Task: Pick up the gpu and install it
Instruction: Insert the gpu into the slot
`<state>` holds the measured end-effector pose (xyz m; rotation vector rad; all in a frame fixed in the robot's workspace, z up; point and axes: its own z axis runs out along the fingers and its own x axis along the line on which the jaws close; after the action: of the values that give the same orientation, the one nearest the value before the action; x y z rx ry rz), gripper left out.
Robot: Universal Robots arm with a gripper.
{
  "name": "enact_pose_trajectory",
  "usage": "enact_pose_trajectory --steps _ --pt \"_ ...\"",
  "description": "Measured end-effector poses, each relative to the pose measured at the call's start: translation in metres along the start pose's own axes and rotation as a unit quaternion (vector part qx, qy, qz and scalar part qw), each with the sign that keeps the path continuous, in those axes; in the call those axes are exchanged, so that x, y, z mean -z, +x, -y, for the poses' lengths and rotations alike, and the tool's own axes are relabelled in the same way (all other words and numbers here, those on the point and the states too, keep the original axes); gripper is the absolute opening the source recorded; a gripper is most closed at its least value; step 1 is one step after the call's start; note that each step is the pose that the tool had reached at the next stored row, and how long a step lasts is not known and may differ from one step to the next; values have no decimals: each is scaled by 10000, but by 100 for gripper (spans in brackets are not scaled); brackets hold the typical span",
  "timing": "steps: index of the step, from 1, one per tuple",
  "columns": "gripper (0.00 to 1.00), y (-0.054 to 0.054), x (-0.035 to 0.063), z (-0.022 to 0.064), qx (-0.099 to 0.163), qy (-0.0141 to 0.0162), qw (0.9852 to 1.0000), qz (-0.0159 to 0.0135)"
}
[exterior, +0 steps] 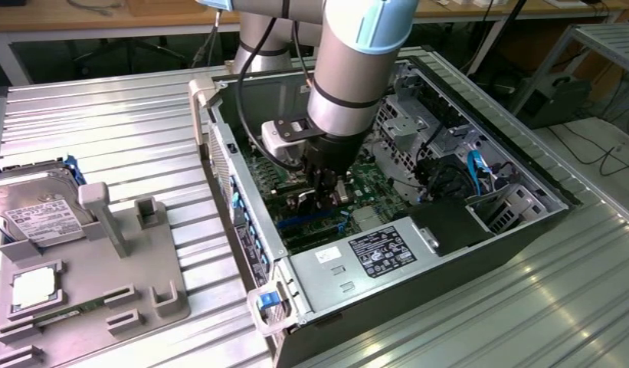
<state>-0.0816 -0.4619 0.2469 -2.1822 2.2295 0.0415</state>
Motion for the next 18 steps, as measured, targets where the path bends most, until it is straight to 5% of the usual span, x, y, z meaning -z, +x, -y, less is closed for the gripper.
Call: enact_pose_trajectory --steps 5,18 --pt "28 1 -4 -8 -1 -42 10000 -1" --pt "28 1 -13 -18 -1 -42 10000 0"
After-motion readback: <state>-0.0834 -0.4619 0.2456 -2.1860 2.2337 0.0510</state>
